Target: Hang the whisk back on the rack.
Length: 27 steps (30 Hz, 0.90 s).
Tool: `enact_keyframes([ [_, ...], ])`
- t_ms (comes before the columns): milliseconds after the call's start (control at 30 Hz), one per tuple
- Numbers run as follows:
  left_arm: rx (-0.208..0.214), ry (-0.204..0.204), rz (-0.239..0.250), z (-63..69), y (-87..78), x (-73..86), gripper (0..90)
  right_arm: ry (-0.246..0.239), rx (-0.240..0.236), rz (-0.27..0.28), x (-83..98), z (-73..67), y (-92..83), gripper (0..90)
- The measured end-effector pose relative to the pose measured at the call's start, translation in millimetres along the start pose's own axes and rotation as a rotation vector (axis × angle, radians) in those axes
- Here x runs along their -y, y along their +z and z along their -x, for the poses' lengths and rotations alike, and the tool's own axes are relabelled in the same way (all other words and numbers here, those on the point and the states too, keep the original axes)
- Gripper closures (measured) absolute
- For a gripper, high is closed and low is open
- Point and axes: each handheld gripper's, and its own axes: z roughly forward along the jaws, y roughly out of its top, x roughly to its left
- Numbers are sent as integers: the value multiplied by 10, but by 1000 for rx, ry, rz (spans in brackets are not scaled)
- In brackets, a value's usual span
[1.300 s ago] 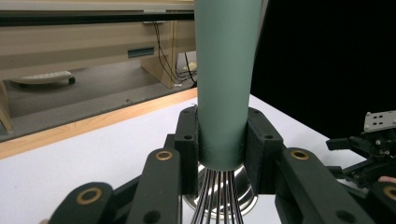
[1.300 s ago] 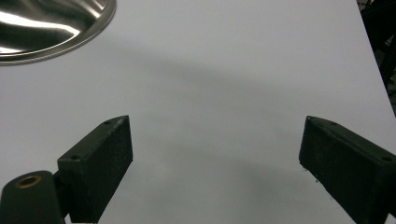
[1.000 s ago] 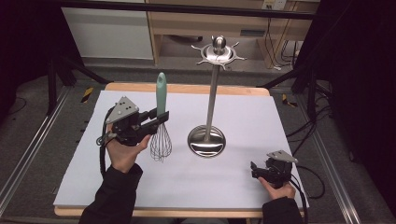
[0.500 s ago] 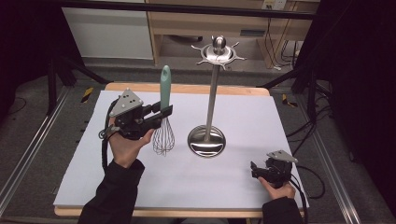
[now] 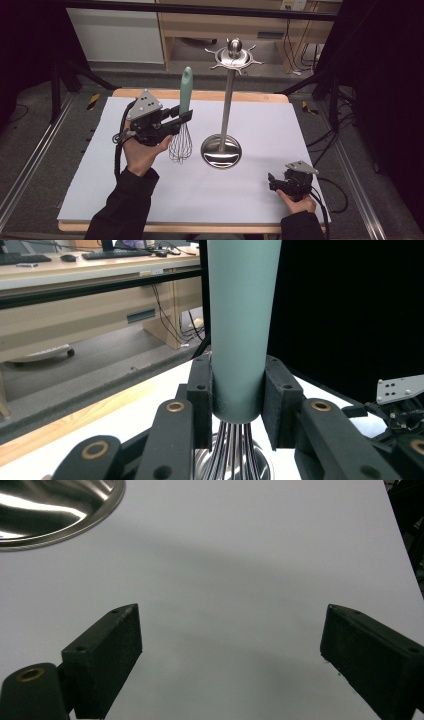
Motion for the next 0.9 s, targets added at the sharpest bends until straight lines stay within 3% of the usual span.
enact_keyframes([
  [900, 3, 20, -39, 73, 258, -172, 688, 11, -6, 5, -1, 6, -6, 100],
])
